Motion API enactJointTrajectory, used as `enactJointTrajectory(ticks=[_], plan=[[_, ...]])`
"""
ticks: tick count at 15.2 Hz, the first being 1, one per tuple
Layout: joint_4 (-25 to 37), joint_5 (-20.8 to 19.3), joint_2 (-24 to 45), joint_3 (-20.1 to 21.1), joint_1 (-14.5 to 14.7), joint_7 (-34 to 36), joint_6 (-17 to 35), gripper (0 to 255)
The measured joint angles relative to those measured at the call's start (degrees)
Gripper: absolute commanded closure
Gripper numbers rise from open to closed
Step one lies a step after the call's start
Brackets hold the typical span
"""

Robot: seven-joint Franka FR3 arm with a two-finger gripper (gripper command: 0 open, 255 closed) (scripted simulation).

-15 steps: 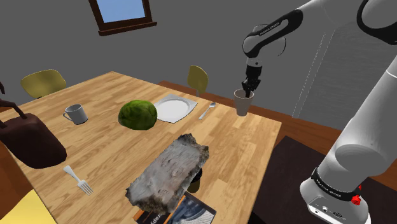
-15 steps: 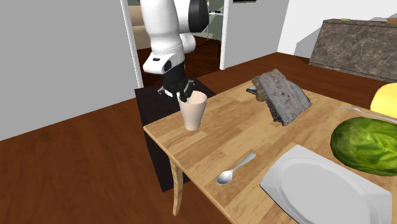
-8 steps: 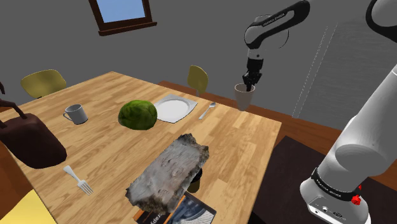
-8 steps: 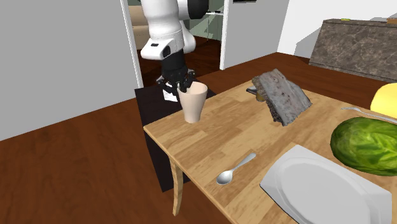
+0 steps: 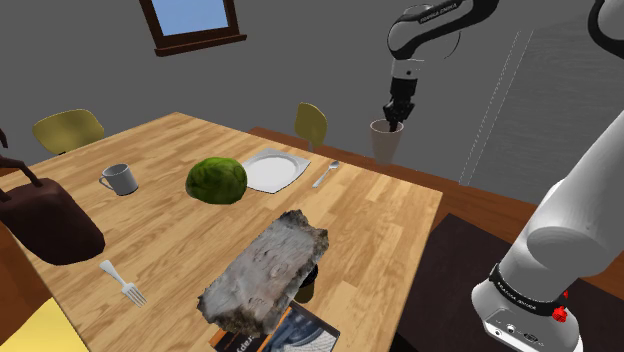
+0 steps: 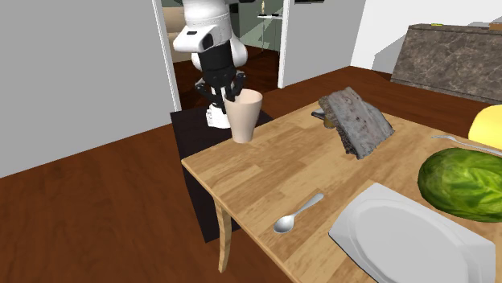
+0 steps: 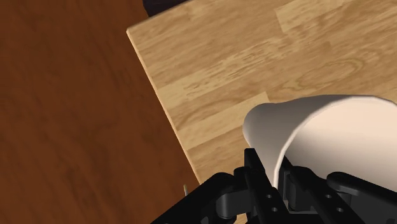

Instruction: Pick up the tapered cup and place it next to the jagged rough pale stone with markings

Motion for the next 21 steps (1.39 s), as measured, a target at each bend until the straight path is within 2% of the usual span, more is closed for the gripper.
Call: enactJointTrajectory(ticks=[17,21], plan=[[11.39,-0.64,-1.37,0.16,0.05,1.61,-12.57,255],[7.40,-0.92,-5.12,2.80,1.80,6.05,-11.73,255]])
